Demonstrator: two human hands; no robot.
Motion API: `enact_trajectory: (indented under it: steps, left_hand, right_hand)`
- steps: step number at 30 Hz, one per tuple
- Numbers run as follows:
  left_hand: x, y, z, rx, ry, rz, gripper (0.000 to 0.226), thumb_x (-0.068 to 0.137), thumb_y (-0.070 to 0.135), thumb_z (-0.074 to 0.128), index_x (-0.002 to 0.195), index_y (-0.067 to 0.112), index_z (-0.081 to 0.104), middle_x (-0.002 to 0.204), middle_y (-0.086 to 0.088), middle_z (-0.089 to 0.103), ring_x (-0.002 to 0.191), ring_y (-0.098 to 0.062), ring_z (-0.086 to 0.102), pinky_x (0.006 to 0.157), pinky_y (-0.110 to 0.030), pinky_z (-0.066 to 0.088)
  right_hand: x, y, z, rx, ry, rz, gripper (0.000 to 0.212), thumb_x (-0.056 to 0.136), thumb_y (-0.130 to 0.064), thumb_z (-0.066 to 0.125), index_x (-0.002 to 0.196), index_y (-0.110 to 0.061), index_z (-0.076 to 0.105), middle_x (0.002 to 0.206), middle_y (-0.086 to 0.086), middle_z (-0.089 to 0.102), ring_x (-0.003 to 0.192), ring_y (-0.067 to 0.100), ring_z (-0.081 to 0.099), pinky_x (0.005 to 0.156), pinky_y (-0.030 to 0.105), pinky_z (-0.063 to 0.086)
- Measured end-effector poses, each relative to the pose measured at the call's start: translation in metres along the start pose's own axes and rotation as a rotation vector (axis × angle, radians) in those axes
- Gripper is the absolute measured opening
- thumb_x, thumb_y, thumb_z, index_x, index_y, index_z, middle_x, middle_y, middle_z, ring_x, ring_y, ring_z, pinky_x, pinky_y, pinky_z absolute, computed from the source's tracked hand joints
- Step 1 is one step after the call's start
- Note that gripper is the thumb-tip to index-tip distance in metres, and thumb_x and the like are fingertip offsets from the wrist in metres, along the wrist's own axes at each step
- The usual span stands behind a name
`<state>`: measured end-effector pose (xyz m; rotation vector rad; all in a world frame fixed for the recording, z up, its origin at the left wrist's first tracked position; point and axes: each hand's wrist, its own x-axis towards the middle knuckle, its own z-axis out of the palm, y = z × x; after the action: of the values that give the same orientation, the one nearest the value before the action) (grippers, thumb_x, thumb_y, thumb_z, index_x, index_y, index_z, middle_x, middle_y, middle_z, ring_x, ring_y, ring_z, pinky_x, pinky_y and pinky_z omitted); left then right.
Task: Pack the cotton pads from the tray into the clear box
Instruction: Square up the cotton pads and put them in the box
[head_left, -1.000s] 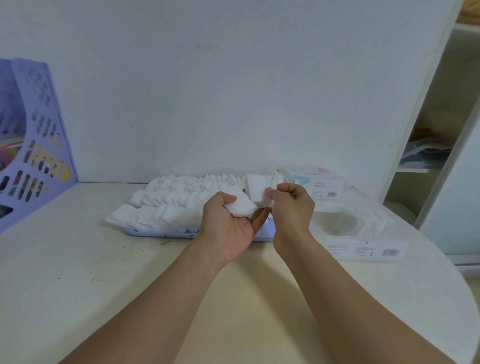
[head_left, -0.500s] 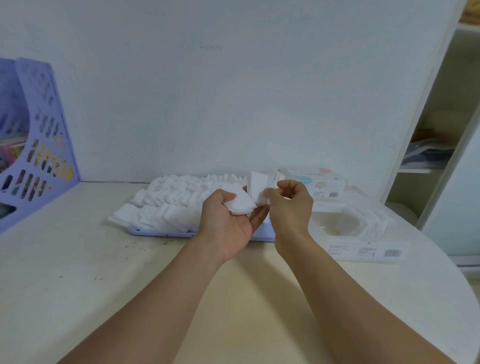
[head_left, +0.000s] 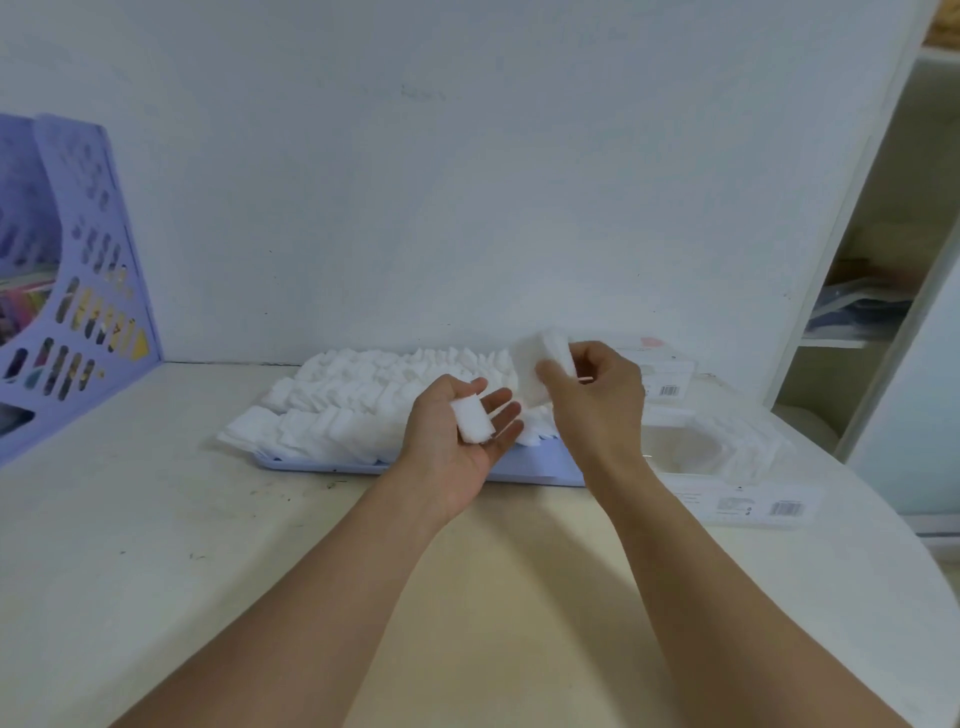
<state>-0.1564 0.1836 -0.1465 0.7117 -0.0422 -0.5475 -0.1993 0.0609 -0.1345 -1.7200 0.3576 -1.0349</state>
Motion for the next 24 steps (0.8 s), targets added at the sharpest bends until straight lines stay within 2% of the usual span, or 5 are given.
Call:
enact_trajectory:
  steps: [4, 8, 14, 20, 24]
  left_hand:
    - [0.001, -0.001, -0.001, 0.099, -0.096, 0.002, 0.041, 0.098, 0.039, 0.057, 0.121, 0.006, 0.062, 0.117, -0.018, 0.072, 0.103, -0.028, 0.072, 0.081, -0.037, 0.061]
    - [-0.001, -0.002, -0.002, 0.141, -0.163, -0.050, 0.062, 0.099, 0.061, 0.044, 0.128, 0.010, 0.062, 0.120, -0.013, 0.073, 0.112, -0.023, 0.070, 0.095, -0.037, 0.056]
    - [-0.001, -0.001, -0.002, 0.191, -0.106, -0.089, 0.059, 0.095, 0.065, 0.047, 0.116, 0.012, 0.064, 0.100, -0.010, 0.078, 0.089, -0.020, 0.076, 0.068, -0.032, 0.061]
    - [-0.006, 0.009, -0.004, 0.227, -0.264, -0.219, 0.047, 0.095, 0.048, 0.061, 0.132, 0.019, 0.062, 0.121, -0.008, 0.072, 0.099, -0.023, 0.072, 0.081, -0.036, 0.057]
    - [-0.007, 0.011, -0.005, 0.301, -0.324, -0.279, 0.051, 0.091, 0.050, 0.064, 0.129, 0.016, 0.065, 0.115, -0.010, 0.070, 0.104, -0.027, 0.067, 0.088, -0.041, 0.056]
  right_hand:
    - [-0.012, 0.000, 0.008, -0.186, -0.149, -0.246, 0.004, 0.077, -0.012, 0.072, 0.077, -0.015, 0.070, 0.067, -0.008, 0.068, 0.063, 0.006, 0.063, 0.055, 0.016, 0.046]
    - [-0.015, 0.002, 0.010, -0.282, -0.226, -0.291, 0.007, 0.075, -0.015, 0.071, 0.071, -0.015, 0.066, 0.063, -0.005, 0.066, 0.062, 0.011, 0.062, 0.056, 0.026, 0.049]
    - [-0.015, -0.004, 0.005, -0.320, -0.494, -0.248, 0.003, 0.078, -0.016, 0.072, 0.080, -0.019, 0.073, 0.066, -0.001, 0.069, 0.057, 0.011, 0.057, 0.056, 0.029, 0.048]
    - [0.000, -0.005, -0.018, -0.228, -0.771, -0.141, 0.081, 0.071, -0.016, 0.090, 0.138, -0.039, 0.052, 0.131, -0.016, 0.054, 0.118, -0.007, 0.049, 0.075, 0.000, 0.041]
    - [0.000, -0.002, -0.017, -0.114, -0.913, -0.126, 0.099, 0.067, -0.005, 0.092, 0.147, -0.037, 0.044, 0.140, -0.012, 0.055, 0.132, 0.001, 0.050, 0.096, 0.016, 0.050]
